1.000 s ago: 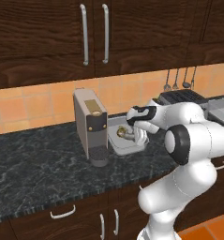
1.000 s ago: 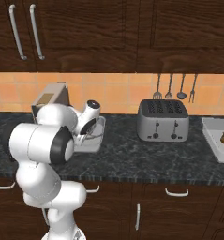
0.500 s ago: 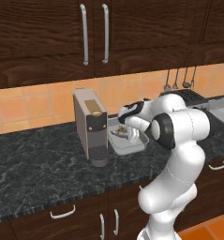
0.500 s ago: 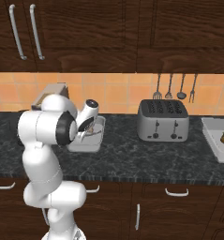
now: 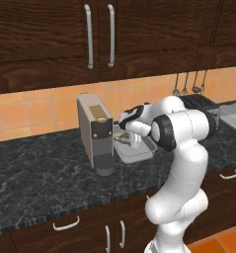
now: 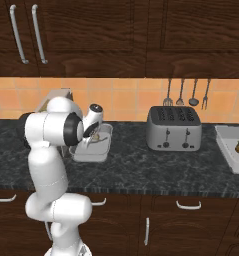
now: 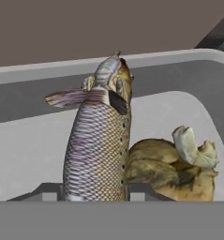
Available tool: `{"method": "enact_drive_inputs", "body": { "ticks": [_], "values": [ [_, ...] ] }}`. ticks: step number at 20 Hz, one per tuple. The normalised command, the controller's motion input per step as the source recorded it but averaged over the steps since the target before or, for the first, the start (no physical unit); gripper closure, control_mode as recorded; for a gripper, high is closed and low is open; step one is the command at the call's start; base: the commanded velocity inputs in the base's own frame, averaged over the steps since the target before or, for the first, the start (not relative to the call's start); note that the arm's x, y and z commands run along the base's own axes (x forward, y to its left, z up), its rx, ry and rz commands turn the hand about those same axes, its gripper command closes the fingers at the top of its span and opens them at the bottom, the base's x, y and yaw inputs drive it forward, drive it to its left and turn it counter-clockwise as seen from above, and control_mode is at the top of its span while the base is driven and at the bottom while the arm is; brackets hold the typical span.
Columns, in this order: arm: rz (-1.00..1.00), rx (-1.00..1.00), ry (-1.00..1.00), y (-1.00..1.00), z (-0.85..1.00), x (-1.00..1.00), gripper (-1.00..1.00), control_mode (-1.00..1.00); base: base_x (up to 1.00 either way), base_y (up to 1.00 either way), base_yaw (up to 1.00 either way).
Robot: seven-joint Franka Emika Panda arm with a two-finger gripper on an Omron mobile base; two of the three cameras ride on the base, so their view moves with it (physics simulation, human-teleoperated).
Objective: Place one onion and one fish in each tupperware on the nearby counter, to pack two identical lunches.
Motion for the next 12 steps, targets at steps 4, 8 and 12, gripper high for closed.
{"method": "enact_drive_inputs", "body": {
  "ticks": [4,8,12],
  "values": [
    [0.00,0.00,0.00,0.00,-0.01,-0.06,-1.00,-1.00,0.00,0.00,0.00],
    [0.00,0.00,0.00,-0.07,0.00,-0.41,-1.00,-1.00,0.00,0.00,0.00],
    [0.00,0.00,-0.04,-0.27,0.16,-0.72,-1.00,-1.00,0.00,0.00,0.00]
  ]
}}
